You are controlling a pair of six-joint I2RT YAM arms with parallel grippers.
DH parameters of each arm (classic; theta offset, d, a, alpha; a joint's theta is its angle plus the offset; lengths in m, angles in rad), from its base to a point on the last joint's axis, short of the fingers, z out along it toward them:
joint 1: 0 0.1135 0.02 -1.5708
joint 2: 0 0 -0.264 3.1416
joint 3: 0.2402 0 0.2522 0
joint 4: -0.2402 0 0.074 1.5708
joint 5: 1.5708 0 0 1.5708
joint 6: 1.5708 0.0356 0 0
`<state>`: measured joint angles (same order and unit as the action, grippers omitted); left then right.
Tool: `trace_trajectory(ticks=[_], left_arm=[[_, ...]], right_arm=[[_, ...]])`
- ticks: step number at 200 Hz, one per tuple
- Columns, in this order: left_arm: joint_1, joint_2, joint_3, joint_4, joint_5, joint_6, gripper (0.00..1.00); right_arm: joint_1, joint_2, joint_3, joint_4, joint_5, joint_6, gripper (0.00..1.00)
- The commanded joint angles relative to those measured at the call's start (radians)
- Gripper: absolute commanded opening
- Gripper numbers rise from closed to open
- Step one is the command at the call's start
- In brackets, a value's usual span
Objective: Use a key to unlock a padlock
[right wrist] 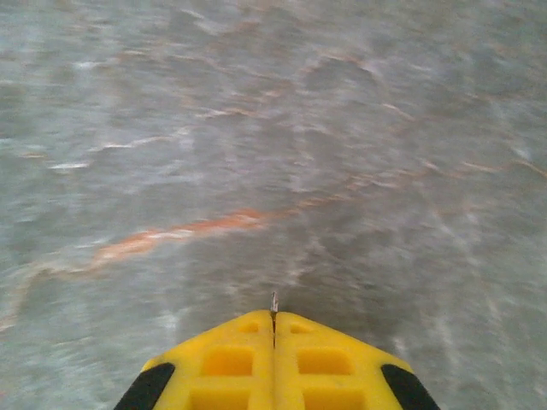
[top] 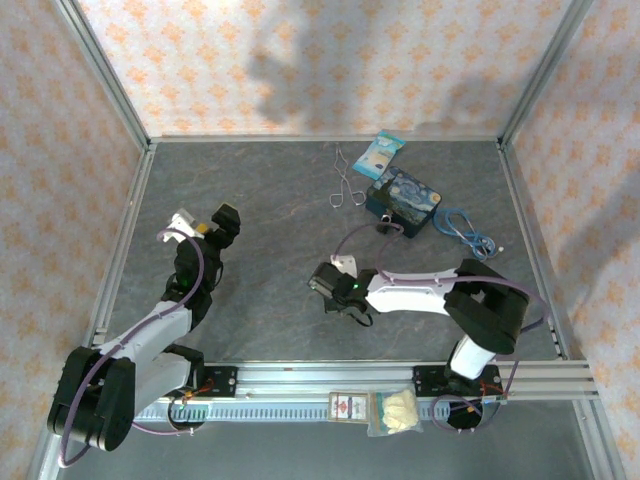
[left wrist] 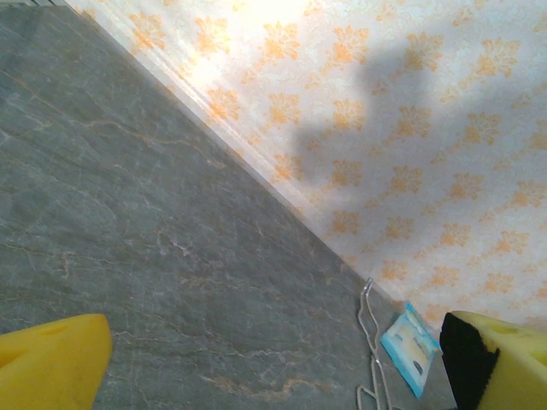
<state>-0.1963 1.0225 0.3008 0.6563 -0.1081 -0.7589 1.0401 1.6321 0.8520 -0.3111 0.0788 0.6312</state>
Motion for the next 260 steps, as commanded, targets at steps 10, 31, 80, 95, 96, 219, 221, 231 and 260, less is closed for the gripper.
trace_trajectory(ticks=[10, 31, 80, 95, 96, 219, 221, 231, 260], left_arm=[[0.001, 0.005, 0.005, 0.044, 0.146, -0.002, 0.98], [-0.002, 0.013, 0.004, 0.06, 0.249, -0.049, 0.97], [-0.071, 0.109, -0.061, 0.308, 0.427, -0.284, 0.85], [-0.121, 0.167, -0.056, 0.393, 0.467, -0.316, 0.79], [-0.124, 0.171, -0.056, 0.398, 0.469, -0.318, 0.78], [-0.3, 0.544, -0.049, 0.954, 0.648, -0.482, 0.42], [-0.304, 0.549, -0.047, 0.959, 0.648, -0.482, 0.42], [-0.321, 0.579, -0.036, 0.977, 0.649, -0.49, 0.4], [-0.344, 0.67, -0.018, 1.093, 0.649, -0.537, 0.36]], right_arm=[[-0.066, -0.123, -0.069, 0.214, -0.151, -0.152, 0.0], [-0.104, -0.177, -0.106, 0.303, -0.236, -0.216, 0.0], [-0.225, -0.23, -0.142, 0.481, -0.503, -0.361, 0.0], [-0.269, -0.221, -0.128, 0.512, -0.594, -0.378, 0.0], [-0.271, -0.219, -0.126, 0.514, -0.599, -0.379, 0.0], [-0.423, -0.1, 0.076, 0.457, -0.685, -0.276, 0.0], [-0.422, -0.097, 0.075, 0.464, -0.688, -0.265, 0.0], [-0.422, -0.095, 0.064, 0.514, -0.713, -0.219, 0.0], [-0.422, -0.102, 0.056, 0.535, -0.703, -0.194, 0.0]])
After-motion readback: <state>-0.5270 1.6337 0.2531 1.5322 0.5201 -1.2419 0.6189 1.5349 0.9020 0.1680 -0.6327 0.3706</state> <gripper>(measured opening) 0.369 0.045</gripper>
